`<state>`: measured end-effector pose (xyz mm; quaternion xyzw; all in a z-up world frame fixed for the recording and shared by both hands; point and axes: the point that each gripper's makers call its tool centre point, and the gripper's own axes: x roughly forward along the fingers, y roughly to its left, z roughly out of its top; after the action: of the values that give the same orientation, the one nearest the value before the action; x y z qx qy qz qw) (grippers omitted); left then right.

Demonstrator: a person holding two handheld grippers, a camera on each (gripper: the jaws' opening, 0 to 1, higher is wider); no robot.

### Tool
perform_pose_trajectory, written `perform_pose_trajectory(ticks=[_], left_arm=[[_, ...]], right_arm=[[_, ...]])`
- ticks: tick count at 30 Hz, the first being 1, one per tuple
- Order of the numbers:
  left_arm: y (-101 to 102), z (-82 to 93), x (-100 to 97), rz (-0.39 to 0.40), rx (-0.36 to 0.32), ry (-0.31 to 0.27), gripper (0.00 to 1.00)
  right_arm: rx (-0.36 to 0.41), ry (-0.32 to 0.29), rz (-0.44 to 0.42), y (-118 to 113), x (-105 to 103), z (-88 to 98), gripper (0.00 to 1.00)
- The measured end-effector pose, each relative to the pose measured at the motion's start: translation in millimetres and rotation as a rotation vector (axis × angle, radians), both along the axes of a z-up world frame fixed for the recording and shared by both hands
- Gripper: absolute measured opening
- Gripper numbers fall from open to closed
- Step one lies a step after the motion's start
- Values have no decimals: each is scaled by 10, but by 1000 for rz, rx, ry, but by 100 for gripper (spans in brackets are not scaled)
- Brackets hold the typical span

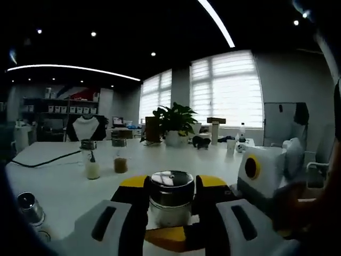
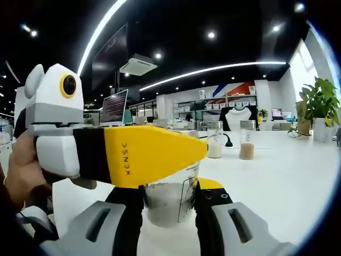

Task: Rotate the seasoning bottle until the label or dispensing opening points toward the visible target arrow and the bottle remains upright within the marked orientation range

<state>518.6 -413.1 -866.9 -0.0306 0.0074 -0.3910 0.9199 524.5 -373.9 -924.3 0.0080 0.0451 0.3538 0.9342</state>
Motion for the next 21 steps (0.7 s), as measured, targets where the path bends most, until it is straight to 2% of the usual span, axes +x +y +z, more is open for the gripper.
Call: perform_pose_trajectory(ticks=[3,5,8,9,21], left_arm=[[3,14,-3,28,-32,8,42],[-4,0,0,51,-25,3,43],[-8,-23,8,52,44,-30,41],[-7,-27,7,59,48,-30,40],[75,-9,64,162,2,-24,39]], right_arm=[[2,-1,-3,4,1,6,34],[8,4,-8,9,-2,3,34],[16,7,-14,9,-8,-1,34],[14,6,-14,7,-10,0,34],[28,-11,-28,32,-5,43,34]])
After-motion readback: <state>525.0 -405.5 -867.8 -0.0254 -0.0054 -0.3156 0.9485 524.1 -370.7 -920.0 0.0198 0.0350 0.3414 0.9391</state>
